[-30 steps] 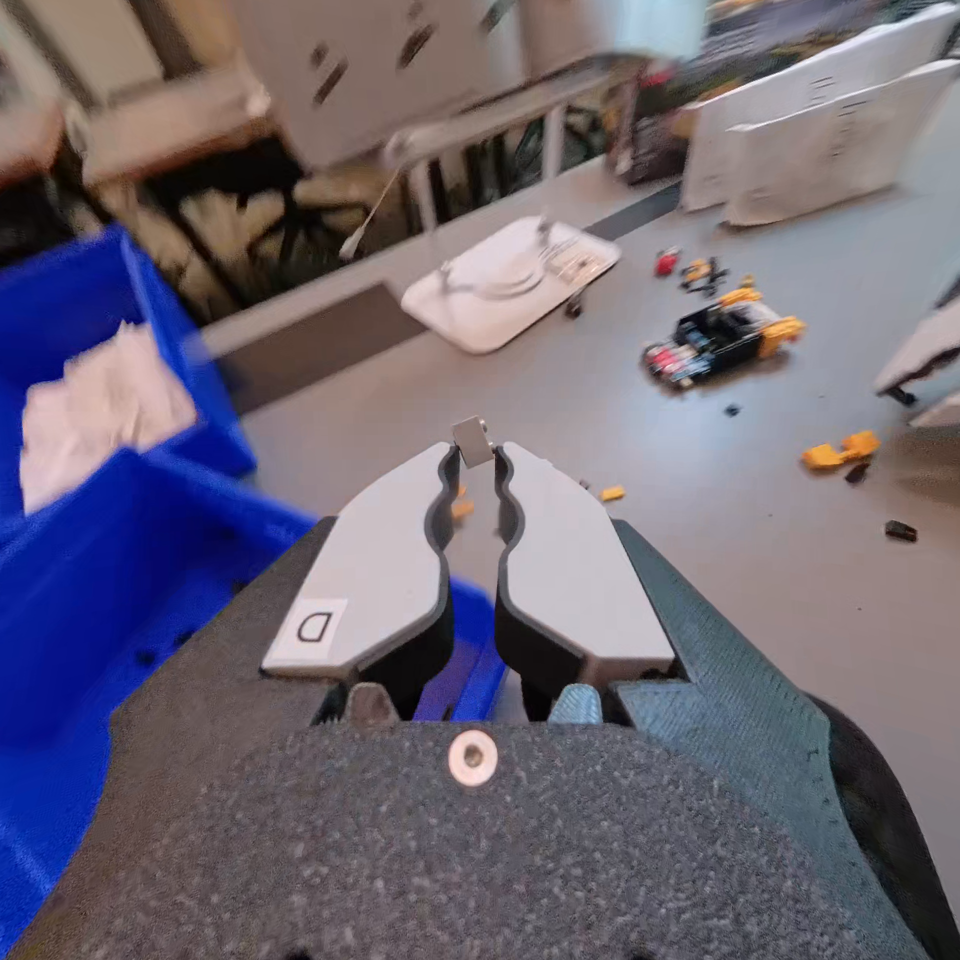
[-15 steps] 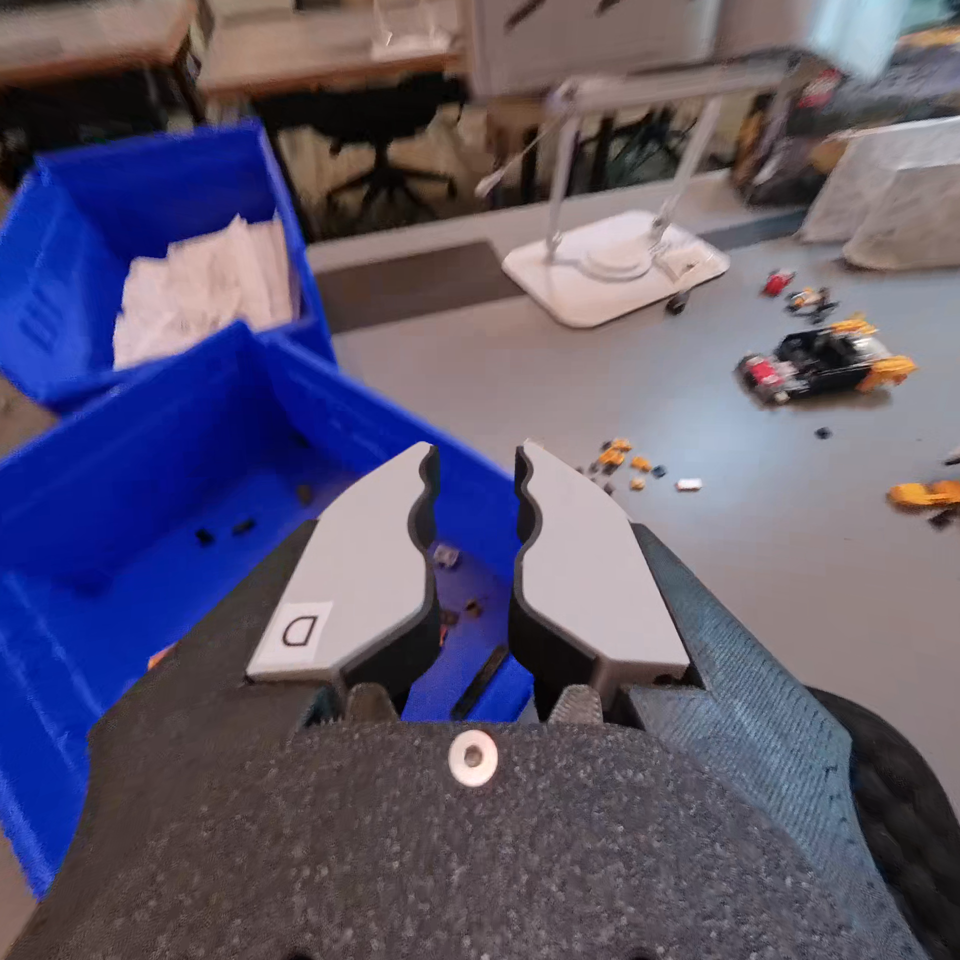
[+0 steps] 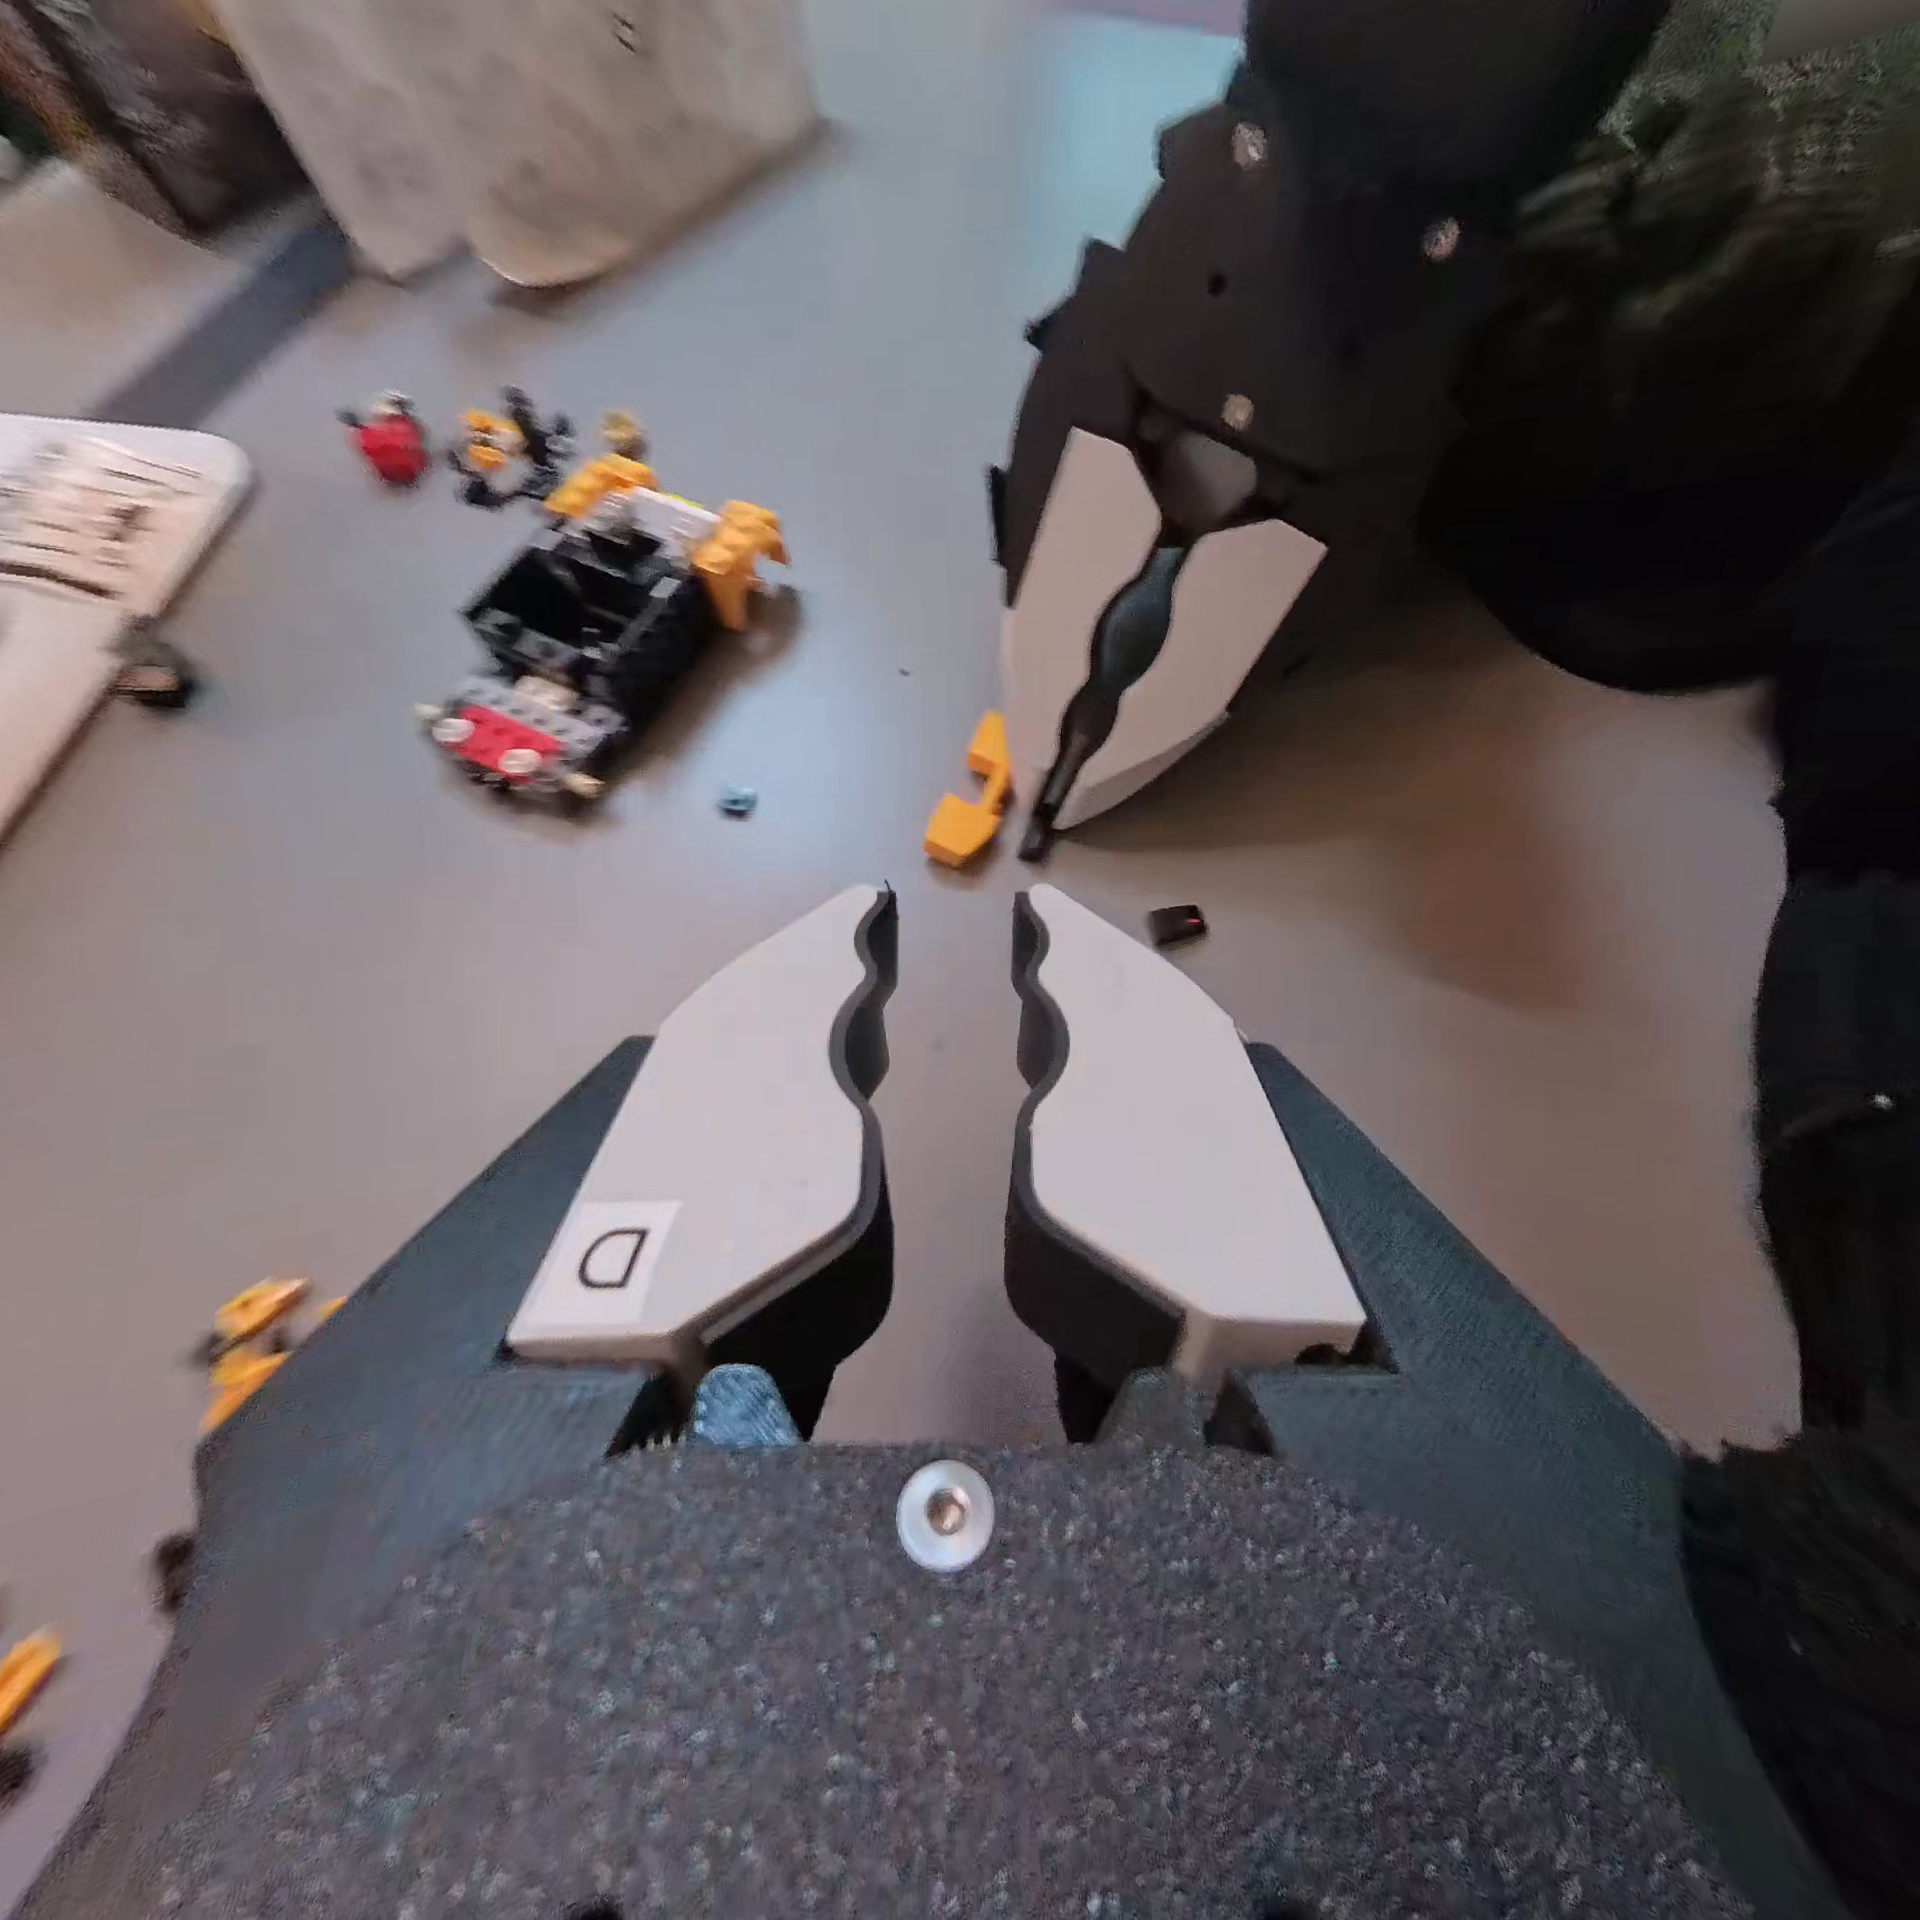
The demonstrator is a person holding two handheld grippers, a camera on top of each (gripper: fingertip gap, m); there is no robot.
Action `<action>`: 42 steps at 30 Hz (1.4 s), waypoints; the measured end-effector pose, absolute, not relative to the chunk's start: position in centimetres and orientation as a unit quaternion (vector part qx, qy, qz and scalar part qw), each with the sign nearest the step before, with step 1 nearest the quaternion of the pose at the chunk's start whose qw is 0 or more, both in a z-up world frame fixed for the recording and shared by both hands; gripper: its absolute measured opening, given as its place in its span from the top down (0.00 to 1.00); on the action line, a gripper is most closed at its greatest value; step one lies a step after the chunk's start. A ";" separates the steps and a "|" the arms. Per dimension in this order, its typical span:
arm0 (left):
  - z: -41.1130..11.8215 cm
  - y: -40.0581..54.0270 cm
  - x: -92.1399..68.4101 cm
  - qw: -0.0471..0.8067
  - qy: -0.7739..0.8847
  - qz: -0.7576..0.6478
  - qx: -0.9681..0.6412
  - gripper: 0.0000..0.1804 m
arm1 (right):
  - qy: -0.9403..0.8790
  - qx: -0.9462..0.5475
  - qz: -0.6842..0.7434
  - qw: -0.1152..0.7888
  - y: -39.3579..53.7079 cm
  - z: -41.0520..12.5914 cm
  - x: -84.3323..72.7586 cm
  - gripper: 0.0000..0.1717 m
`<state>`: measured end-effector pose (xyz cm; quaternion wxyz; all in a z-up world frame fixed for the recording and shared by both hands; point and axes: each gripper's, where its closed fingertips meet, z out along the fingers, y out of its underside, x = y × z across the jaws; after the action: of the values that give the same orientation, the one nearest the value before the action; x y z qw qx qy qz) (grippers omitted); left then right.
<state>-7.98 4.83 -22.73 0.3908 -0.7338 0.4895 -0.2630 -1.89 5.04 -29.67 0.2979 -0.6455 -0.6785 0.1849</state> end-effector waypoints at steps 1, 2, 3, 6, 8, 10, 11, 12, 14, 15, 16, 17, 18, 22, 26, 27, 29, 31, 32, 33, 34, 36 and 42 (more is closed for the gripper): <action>-23.5 4.3 -7.3 0.379 0.496 -0.273 -0.732 0.89 | -0.681 -0.644 0.188 0.295 4.9 -29.7 -2.0 0.98; -24.1 3.9 -6.8 0.370 0.500 -0.282 -0.730 0.89 | -0.681 -0.641 0.187 0.299 4.9 -29.6 -2.0 0.98; -24.6 3.6 -6.4 0.367 0.502 -0.285 -0.730 0.89 | -0.679 -0.636 0.192 0.311 4.9 -29.2 -2.2 0.98; -25.2 3.2 -5.6 0.385 0.519 -0.273 -0.713 0.87 | -0.670 -0.611 0.232 0.351 4.4 -27.2 -3.2 0.98; -24.7 3.1 -5.1 0.409 0.540 -0.256 -0.689 0.87 | -0.670 -0.581 0.252 0.387 3.7 -25.5 -3.9 0.98; -24.2 3.1 -4.8 0.431 0.558 -0.229 -0.671 0.89 | -0.677 -0.554 0.254 0.413 3.1 -24.6 -4.4 0.98; -24.1 2.8 -4.8 0.434 0.566 -0.224 -0.664 0.92 | -0.682 -0.542 0.249 0.423 2.8 -24.4 -4.5 0.98; -24.1 2.6 -4.8 0.431 0.573 -0.223 -0.660 0.96 | -0.685 -0.531 0.245 0.433 2.6 -24.1 -4.7 0.98; -24.0 2.2 -4.9 0.429 0.578 -0.225 -0.657 0.97 | -0.688 -0.519 0.243 0.445 2.2 -23.6 -4.8 0.98; -23.7 2.1 -5.0 0.430 0.576 -0.227 -0.657 0.97 | -0.685 -0.517 0.248 0.449 2.2 -23.4 -4.9 0.98; -23.3 2.1 -5.2 0.429 0.574 -0.226 -0.660 0.97 | -0.679 -0.517 0.255 0.455 2.1 -23.1 -5.0 0.98; -23.2 2.3 -5.9 0.429 0.573 -0.210 -0.666 0.97 | -0.673 -0.521 0.258 0.458 2.3 -22.9 -5.0 0.98; -22.8 2.9 -6.9 0.437 0.570 -0.182 -0.671 0.97 | -0.669 -0.531 0.256 0.454 2.7 -23.0 -4.8 0.95; -18.2 5.5 -14.8 0.509 0.489 -0.076 -0.704 0.97 | -0.674 -0.572 0.273 0.380 2.1 -25.0 -3.5 0.94; -14.2 6.9 -26.8 0.546 0.349 0.044 -0.761 0.97 | -0.704 -0.588 0.264 0.297 0.5 -27.6 -3.2 0.91; -13.9 6.9 -29.4 0.543 0.314 0.066 -0.776 0.97 | -0.706 -0.596 0.258 0.282 0.4 -28.2 -3.3 0.91; -14.9 6.9 -33.8 0.512 0.242 0.085 -0.820 0.97 | -0.708 -0.608 0.247 0.263 0.2 -29.1 -3.4 0.91; -16.2 6.9 -36.5 0.491 0.199 0.091 -0.843 0.97 | -0.708 -0.615 0.233 0.256 0.3 -29.7 -3.5 0.91; -16.9 6.9 -37.2 0.485 0.184 0.089 -0.850 0.97 | -0.706 -0.618 0.230 0.258 0.4 -29.7 -3.6 0.92; -17.7 6.8 -37.5 0.477 0.175 0.082 -0.857 0.97 | -0.704 -0.622 0.226 0.258 0.5 -29.7 -3.8 0.93; -18.3 6.7 -37.9 0.469 0.165 0.081 -0.864 0.97 | -0.701 -0.627 0.223 0.256 0.6 -29.8 -3.8 0.96; -18.7 6.7 -38.6 0.471 0.144 0.088 -0.866 0.93 | -0.702 -0.628 0.212 0.260 0.9 -29.8 -3.8 1.00; -17.2 6.9 -38.9 0.496 0.123 0.097 -0.854 0.85 | -0.692 -0.629 0.223 0.276 1.3 -29.3 -3.7 1.00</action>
<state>-38.94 6.90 -17.22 0.4956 -0.8543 0.1227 0.0973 -3.66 1.34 -29.31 0.2762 -0.6287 -0.6919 0.2231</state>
